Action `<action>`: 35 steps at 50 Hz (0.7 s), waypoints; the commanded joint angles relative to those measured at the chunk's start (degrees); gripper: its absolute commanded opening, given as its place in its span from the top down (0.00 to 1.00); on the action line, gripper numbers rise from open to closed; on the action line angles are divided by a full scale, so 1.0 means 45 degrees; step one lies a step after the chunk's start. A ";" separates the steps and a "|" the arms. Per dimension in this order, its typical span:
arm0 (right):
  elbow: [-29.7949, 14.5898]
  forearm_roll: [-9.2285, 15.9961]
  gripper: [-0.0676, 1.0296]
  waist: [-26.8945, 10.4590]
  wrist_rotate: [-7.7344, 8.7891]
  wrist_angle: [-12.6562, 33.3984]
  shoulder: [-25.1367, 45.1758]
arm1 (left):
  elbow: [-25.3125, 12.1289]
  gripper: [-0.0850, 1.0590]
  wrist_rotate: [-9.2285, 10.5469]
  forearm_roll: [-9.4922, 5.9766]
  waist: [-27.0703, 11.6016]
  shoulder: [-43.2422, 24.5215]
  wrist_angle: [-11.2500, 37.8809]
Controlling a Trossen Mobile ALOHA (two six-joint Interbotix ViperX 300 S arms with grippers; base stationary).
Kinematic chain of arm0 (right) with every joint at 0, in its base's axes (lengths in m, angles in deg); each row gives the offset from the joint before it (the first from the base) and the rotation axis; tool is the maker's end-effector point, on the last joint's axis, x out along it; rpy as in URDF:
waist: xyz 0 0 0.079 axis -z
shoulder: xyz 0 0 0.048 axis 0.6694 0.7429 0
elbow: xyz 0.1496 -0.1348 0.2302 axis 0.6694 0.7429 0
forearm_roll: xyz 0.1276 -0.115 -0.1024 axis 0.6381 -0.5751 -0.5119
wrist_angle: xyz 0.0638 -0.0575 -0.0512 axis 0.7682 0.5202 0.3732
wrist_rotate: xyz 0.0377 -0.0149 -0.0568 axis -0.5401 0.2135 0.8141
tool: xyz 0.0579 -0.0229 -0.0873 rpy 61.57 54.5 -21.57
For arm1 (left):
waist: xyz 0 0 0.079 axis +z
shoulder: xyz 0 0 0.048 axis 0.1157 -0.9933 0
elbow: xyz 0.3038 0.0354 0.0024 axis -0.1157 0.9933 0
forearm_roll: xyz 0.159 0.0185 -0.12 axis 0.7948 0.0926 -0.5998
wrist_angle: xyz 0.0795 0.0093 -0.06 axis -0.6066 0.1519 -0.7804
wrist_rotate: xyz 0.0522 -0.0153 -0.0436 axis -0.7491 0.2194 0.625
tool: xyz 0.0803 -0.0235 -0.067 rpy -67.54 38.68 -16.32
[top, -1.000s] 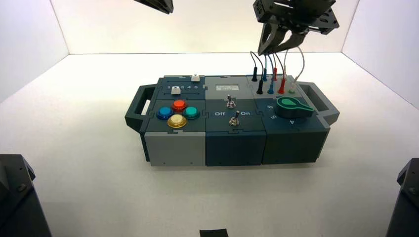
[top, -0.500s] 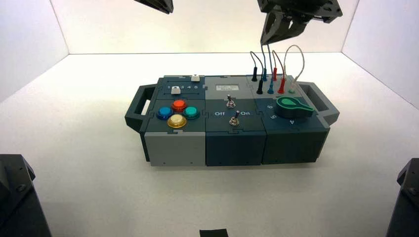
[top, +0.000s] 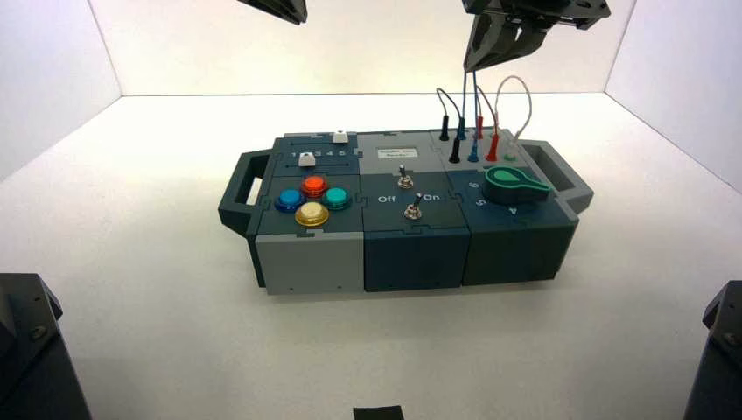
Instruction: Pull the blue wire.
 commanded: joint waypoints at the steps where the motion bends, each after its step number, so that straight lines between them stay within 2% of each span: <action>1: -0.0820 0.0020 0.96 -0.0039 0.0020 -0.0234 -0.0957 | -0.0430 0.90 -0.0039 0.0020 -0.0059 0.0137 -0.0059; 16: -0.1133 -0.0078 0.96 -0.0039 0.0000 -0.0215 -0.1680 | -0.0449 0.90 -0.0039 0.0020 -0.0059 0.0098 -0.0059; 35: -0.0449 0.0020 0.96 -0.0039 -0.0078 -0.0293 -0.1406 | -0.0488 0.90 -0.0020 0.0000 -0.0059 0.0059 -0.0078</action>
